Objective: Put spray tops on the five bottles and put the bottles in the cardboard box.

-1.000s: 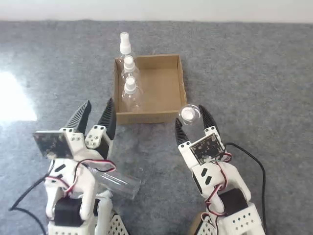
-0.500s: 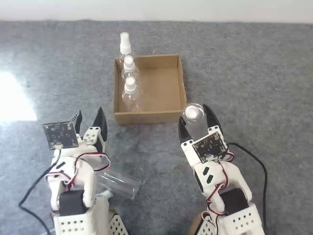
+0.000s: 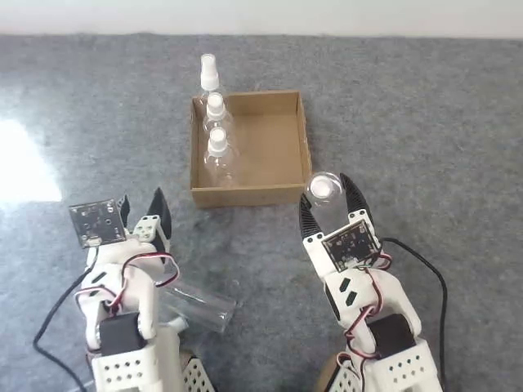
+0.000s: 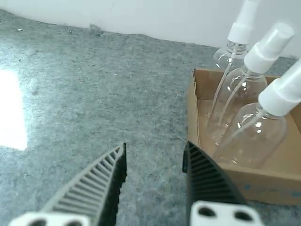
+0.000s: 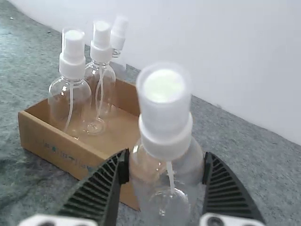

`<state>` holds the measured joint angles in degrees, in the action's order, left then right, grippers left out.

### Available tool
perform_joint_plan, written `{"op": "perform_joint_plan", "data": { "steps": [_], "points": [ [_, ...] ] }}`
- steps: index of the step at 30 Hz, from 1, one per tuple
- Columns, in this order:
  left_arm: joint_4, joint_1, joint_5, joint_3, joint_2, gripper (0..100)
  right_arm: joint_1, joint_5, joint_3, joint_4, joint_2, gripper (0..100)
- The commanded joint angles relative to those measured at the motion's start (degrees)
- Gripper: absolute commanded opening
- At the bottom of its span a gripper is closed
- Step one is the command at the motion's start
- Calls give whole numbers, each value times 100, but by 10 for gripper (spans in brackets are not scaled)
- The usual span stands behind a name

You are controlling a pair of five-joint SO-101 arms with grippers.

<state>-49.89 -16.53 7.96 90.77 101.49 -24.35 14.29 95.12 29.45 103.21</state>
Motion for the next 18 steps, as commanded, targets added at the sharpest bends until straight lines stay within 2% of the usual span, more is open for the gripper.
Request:
{"op": "perform_joint_plan", "data": {
  "steps": [1, 6, 11, 18],
  "points": [
    [281, 0, -53, 48, 88, 188, 57, -26, 105, 13, 75, 169],
    [352, 9, -105, 145, 88, 188, 57, -26, 105, 22, 75, 169],
    [440, 26, -668, 338, 88, 188, 31, -9, 105, 22, 75, 169],
    [510, -9, -721, 400, 88, 188, 48, -9, 79, 31, 75, 169]
  ]
}}
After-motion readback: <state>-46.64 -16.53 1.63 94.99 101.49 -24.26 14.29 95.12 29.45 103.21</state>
